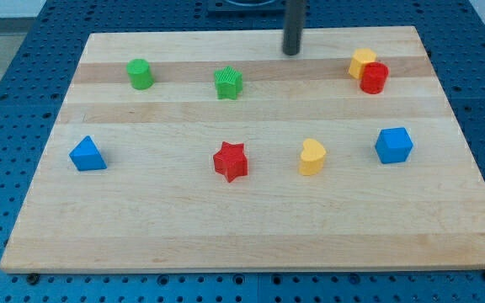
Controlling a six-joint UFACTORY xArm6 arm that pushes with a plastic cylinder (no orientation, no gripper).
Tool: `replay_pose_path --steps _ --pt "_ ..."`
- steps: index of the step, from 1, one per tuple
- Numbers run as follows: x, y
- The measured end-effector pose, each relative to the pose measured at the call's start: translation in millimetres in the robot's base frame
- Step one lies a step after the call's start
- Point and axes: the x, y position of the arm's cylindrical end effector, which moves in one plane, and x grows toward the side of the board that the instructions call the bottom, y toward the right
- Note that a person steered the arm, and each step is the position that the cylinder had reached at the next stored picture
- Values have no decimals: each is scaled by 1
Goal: Move the green star below the red circle
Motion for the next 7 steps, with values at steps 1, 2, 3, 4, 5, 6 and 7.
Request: replay_pose_path --steps 1,2,3,4,5,6,7 --pt "13 -50" --pt "35 -91" --pt "41 -131" --pt "61 -150" --pt "83 -125" --pt "85 -72" --pt "84 -64"
